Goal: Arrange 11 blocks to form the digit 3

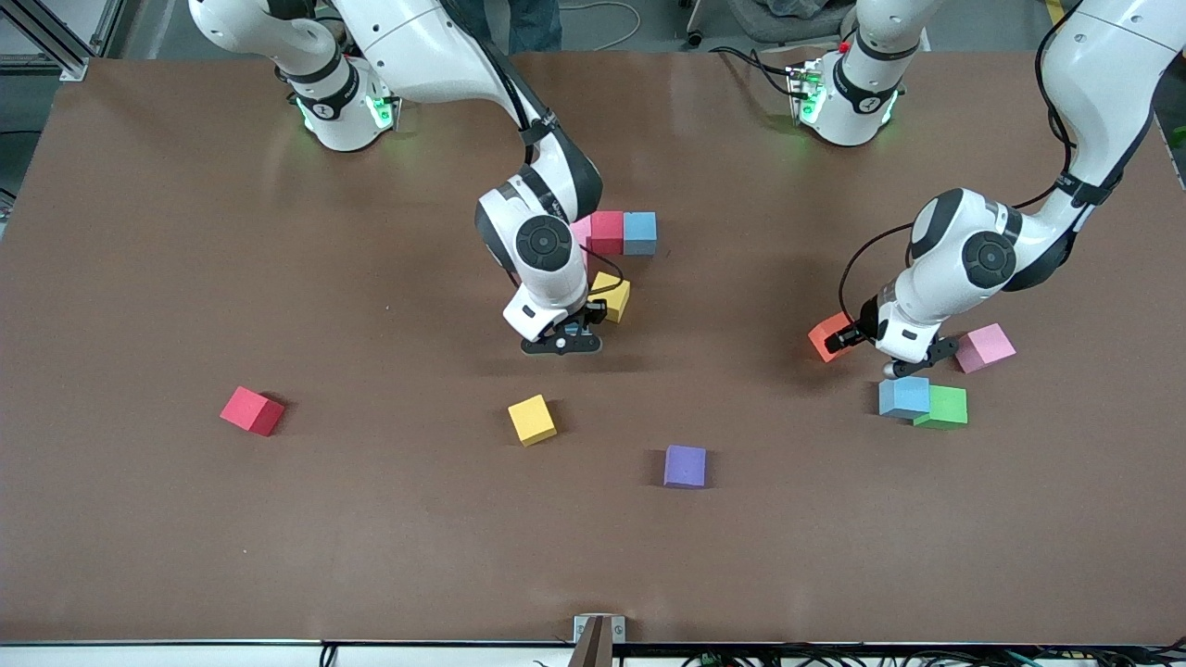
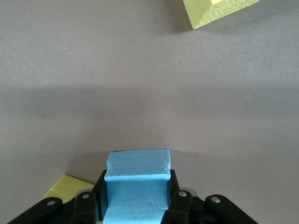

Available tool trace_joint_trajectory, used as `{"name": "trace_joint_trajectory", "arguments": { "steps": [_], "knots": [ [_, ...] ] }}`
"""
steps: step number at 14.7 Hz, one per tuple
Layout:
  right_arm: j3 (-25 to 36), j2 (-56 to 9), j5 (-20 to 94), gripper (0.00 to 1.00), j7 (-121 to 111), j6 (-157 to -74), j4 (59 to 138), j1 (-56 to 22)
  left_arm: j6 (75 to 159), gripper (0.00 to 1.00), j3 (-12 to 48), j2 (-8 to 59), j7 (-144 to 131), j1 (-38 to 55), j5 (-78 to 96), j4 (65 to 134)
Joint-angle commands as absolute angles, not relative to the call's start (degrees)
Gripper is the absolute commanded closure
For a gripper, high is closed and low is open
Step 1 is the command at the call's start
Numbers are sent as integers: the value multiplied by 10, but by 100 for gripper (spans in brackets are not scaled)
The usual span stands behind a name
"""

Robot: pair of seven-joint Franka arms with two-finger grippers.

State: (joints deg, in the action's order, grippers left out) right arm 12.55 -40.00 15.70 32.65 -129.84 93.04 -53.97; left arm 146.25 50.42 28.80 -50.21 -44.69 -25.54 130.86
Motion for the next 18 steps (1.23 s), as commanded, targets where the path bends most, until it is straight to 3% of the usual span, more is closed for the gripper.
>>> {"name": "trace_joint_trajectory", "arguments": {
  "steps": [1,11,18],
  "knots": [
    [127,-402,163,1,320,-1299,936,-541,1463,81,538,287,-575,-446,-267,1293],
    [132,-390,163,0,313,-1280,929,-533,1449,85,555,289,-967,-313,-264,1227],
    [141,-307,168,0,325,-1219,936,-511,1427,85,551,296,-1219,-244,-265,1219]
  ]
}}
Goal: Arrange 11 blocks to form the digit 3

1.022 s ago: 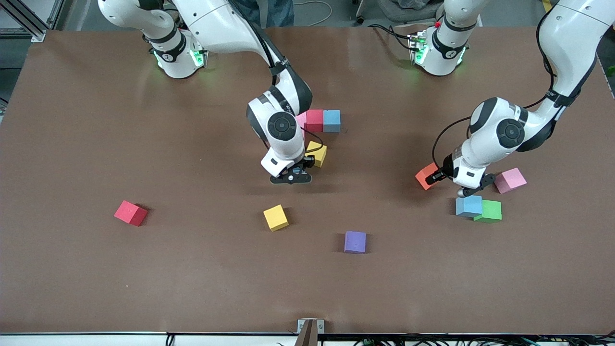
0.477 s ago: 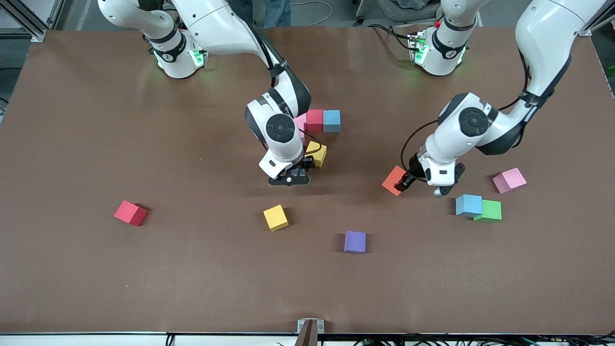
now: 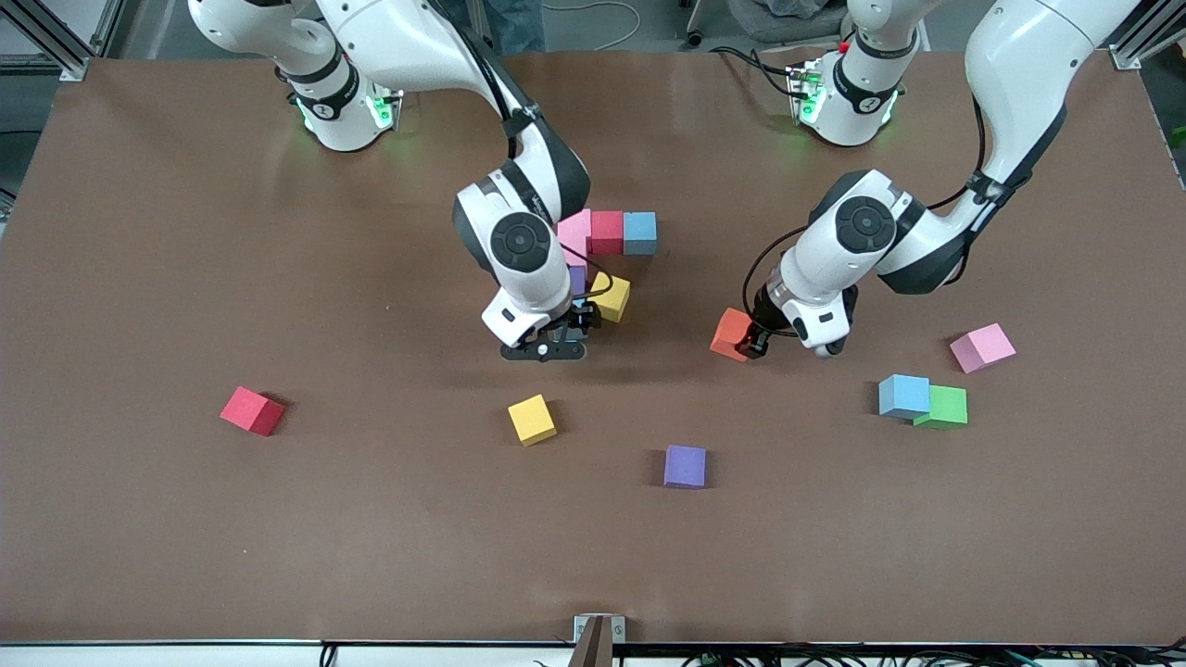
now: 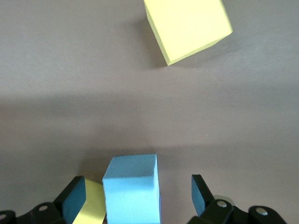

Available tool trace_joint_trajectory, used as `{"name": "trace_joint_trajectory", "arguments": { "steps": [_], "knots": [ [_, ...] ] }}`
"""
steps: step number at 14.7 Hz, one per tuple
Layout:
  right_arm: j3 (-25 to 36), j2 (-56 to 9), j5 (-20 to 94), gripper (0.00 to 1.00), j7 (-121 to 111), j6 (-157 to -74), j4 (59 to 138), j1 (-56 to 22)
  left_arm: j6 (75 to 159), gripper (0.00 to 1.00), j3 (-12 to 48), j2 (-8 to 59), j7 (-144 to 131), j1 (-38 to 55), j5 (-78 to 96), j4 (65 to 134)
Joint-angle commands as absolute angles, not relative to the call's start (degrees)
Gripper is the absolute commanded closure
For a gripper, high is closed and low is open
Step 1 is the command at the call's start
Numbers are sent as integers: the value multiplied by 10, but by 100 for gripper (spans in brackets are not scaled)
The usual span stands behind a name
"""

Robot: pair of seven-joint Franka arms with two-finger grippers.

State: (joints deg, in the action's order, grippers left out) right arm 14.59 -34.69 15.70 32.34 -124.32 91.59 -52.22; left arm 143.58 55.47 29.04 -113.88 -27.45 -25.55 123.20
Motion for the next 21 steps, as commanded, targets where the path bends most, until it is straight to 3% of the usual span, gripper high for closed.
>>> {"name": "trace_joint_trajectory", "arguments": {
  "steps": [1,5,11,16,21],
  "knots": [
    [142,-295,168,0,324,-1195,937,-499,1427,85,549,301,-1256,-235,-265,1216],
    [163,-252,163,0,319,-1160,937,-485,1426,85,531,303,-1371,-192,-266,1203],
    [246,-234,162,0,316,-1129,935,-483,1410,85,396,318,-1481,-1,-265,1129],
    [285,-235,159,0,295,-1095,972,-404,1412,85,395,324,-1506,12,-268,1143],
    [285,-245,160,0,133,-1130,974,-307,1413,85,395,327,-1548,42,-267,1143]
  ]
}}
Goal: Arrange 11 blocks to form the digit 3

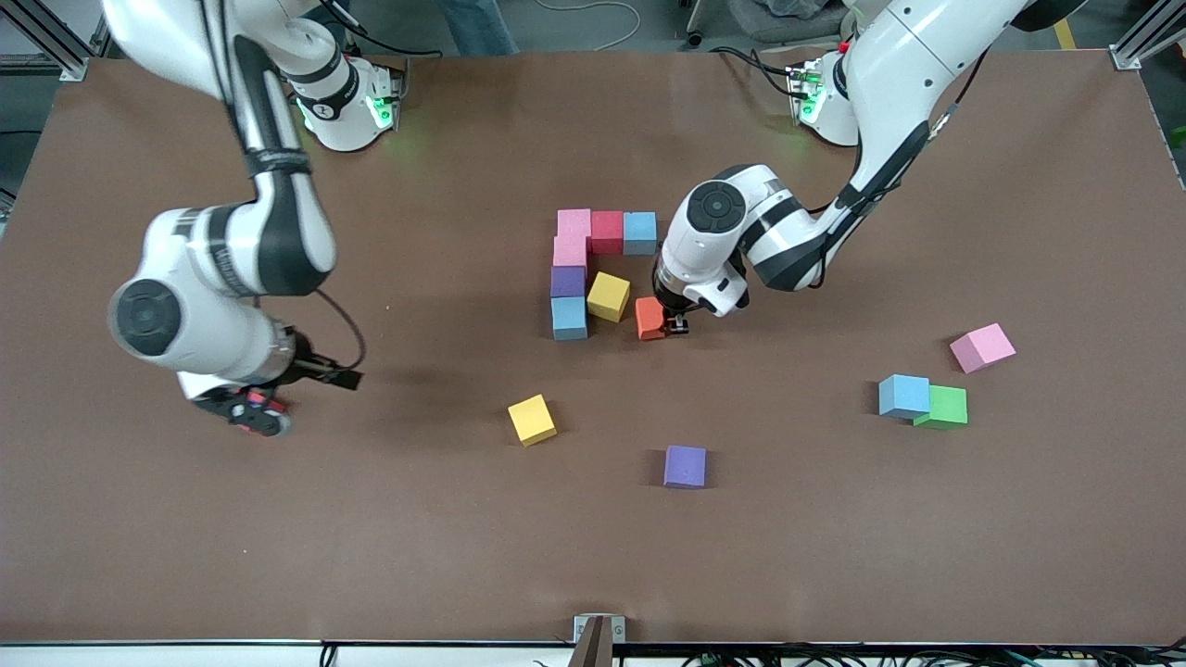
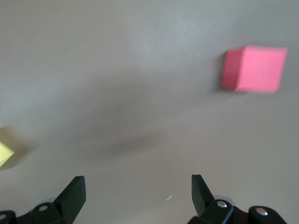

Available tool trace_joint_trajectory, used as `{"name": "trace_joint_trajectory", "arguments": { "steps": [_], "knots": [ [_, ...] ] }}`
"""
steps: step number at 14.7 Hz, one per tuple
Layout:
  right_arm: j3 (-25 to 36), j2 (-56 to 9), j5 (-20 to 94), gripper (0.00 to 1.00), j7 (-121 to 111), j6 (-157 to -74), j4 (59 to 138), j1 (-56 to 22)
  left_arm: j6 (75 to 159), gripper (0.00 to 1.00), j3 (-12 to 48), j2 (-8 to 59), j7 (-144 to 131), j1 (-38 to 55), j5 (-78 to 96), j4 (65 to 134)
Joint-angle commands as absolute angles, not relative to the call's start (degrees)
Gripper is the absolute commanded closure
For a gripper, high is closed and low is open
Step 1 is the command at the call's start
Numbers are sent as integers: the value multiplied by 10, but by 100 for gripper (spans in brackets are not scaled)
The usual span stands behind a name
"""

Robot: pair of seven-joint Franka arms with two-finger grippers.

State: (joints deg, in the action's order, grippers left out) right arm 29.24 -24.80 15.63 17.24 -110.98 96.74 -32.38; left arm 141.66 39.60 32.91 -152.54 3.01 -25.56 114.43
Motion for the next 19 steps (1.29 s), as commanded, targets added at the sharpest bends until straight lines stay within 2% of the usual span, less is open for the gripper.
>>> {"name": "trace_joint_trajectory", "arguments": {
  "steps": [1,4,6,9,11,13,16,19],
  "knots": [
    [285,-245,161,0,135,-1136,973,-312,1413,85,395,332,-1549,45,-267,1144],
    [281,-243,219,0,214,-1132,954,-315,1414,85,395,340,-1550,46,-267,1144],
    [280,-251,215,0,341,-1136,927,-355,1415,85,395,345,-1550,46,-268,1144],
    [280,-312,200,0,508,-1138,866,-407,1415,85,395,346,-1550,48,-268,1149],
    [279,-367,207,0,613,-1139,805,-419,1414,85,395,346,-1550,49,-269,1151],
    [252,-418,207,0,685,-1151,750,-420,1413,85,395,346,-1551,56,-269,1152],
    [231,-461,207,0,739,-1207,732,-424,1412,85,395,345,-1551,57,-269,1156],
    [221,-483,206,0,781,-1210,707,-423,1412,85,395,345,-1565,61,-270,1156]
  ]
}}
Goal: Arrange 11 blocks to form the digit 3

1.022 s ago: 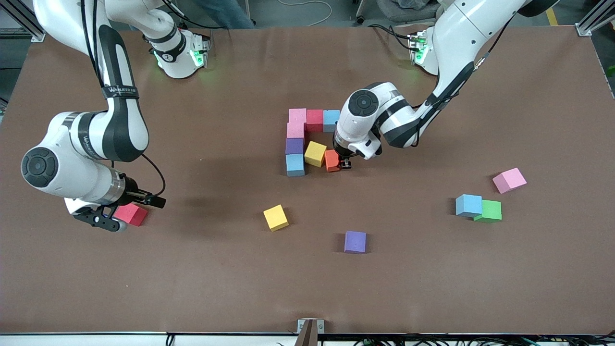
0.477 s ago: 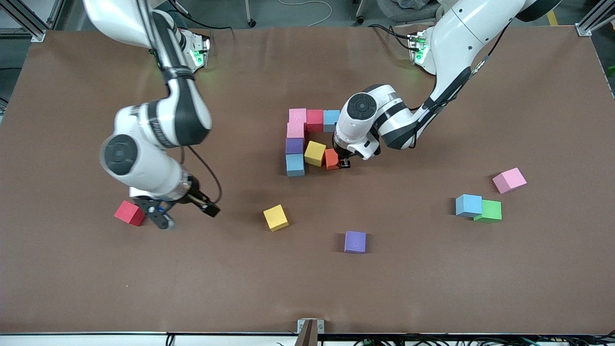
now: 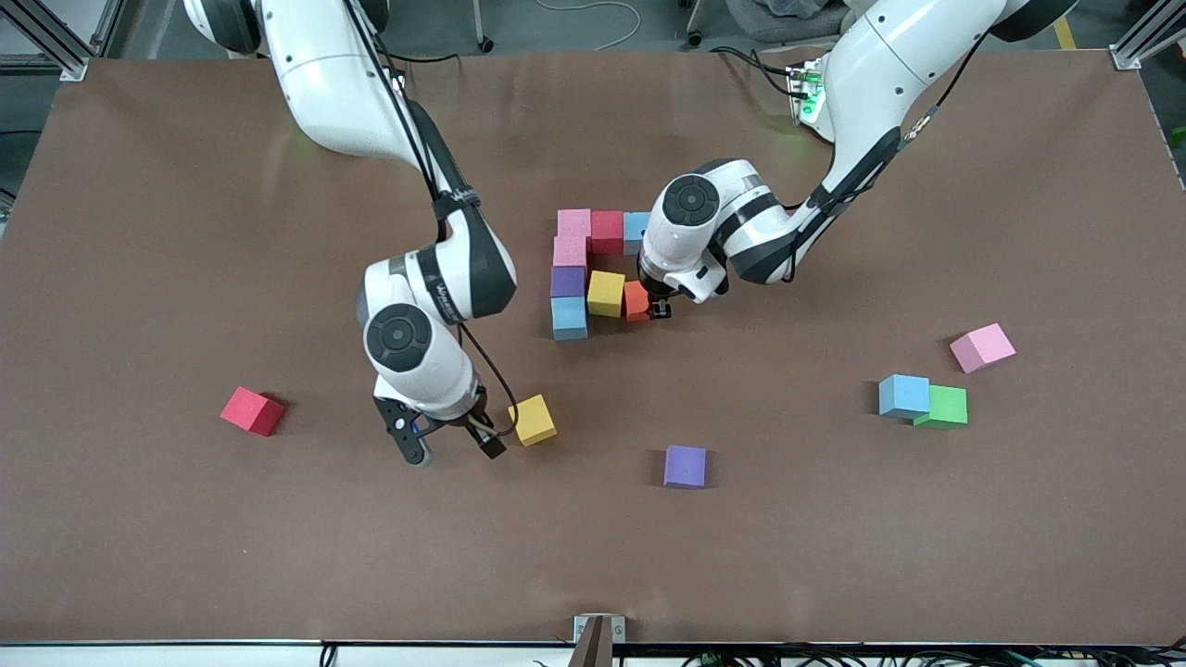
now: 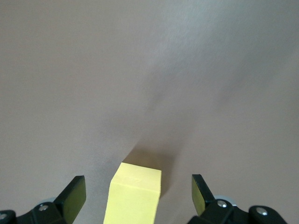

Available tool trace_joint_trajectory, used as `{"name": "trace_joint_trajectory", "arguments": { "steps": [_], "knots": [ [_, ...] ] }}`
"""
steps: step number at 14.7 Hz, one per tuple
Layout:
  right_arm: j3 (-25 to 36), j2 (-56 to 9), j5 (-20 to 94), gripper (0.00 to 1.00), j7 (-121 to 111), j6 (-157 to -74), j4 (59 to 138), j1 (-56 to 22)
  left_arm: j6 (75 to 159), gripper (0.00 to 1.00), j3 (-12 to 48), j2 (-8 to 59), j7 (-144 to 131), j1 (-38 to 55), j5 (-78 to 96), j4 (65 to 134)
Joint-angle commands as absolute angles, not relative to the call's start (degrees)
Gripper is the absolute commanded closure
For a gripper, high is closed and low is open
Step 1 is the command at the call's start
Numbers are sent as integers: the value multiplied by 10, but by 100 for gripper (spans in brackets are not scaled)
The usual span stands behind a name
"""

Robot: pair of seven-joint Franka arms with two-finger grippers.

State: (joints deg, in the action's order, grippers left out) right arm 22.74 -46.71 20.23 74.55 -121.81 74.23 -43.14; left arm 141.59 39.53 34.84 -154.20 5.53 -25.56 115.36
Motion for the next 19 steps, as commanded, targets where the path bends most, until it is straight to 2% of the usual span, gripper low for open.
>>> {"name": "trace_joint_trajectory", "arguments": {
  "steps": [1,5,8,19],
  "knots": [
    [221,-499,206,0,804,-1205,685,-423,1411,85,395,345,-1566,66,-270,1157],
    [217,-547,207,0,870,-1194,630,-424,1409,85,395,341,-1568,69,-270,1168],
    [193,-553,207,0,902,-1196,621,-415,1409,85,396,341,-1568,73,-270,1169],
    [190,-592,206,0,915,-1182,610,-428,1416,84,395,343,-1508,63,-286,1168]
  ]
}}
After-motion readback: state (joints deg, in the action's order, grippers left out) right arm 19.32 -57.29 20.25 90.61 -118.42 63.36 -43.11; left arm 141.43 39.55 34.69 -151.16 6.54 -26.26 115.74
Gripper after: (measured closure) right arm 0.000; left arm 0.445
